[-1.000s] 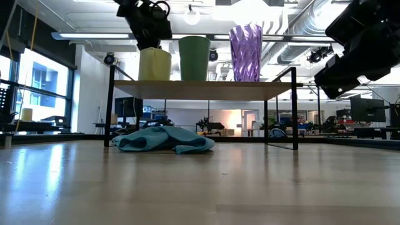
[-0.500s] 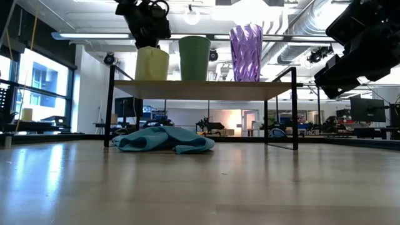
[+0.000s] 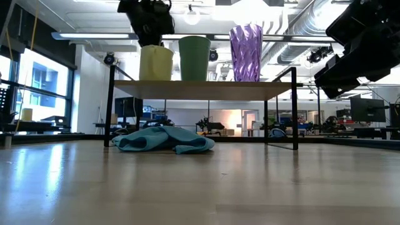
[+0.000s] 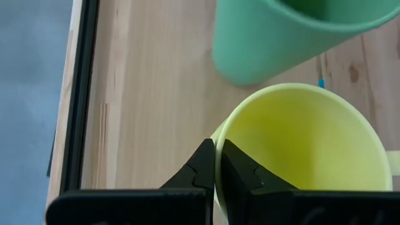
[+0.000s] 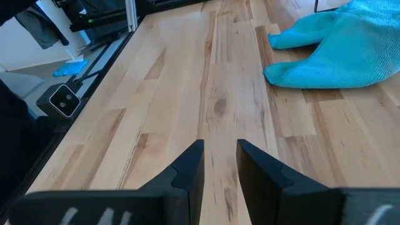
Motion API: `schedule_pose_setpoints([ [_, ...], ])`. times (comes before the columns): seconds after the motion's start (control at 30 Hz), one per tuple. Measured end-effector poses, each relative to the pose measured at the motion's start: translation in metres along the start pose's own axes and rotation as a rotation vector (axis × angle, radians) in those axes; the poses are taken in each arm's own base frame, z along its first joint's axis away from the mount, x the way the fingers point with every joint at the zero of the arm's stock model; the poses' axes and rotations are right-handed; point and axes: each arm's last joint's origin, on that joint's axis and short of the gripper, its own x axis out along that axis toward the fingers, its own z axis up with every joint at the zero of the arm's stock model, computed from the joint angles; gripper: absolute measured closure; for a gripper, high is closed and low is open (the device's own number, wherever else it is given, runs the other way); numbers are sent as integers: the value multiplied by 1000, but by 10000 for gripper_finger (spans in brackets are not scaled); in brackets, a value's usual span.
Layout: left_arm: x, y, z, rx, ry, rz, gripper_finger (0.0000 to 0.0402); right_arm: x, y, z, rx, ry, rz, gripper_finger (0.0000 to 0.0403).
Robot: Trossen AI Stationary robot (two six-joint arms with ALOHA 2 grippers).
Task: Stack small to large cups/mugs on shelf
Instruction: Put the yellow cup on the shelf
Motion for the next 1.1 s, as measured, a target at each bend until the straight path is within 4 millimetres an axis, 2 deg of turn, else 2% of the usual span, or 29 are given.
schedule_pose_setpoints([
  [0.27, -2, 0, -4, -18, 27, 29, 402, 0, -1, -2, -2, 18, -6, 320],
  [0.43, 0, -8, -19, -1, -30, 53, 402, 0, -1, -2, -9, 22, -7, 320],
  [0.67, -16, -11, -44, -29, -92, 108, 402, 0, -1, -1, -8, 7, -5, 320],
  [0.83, -27, -16, -44, 0, -135, 139, 402, 0, 0, 2, -18, -19, 3, 320],
  [1.1, -20, -18, -41, 16, -121, 95, 402, 0, 1, 3, -21, -35, 7, 320],
])
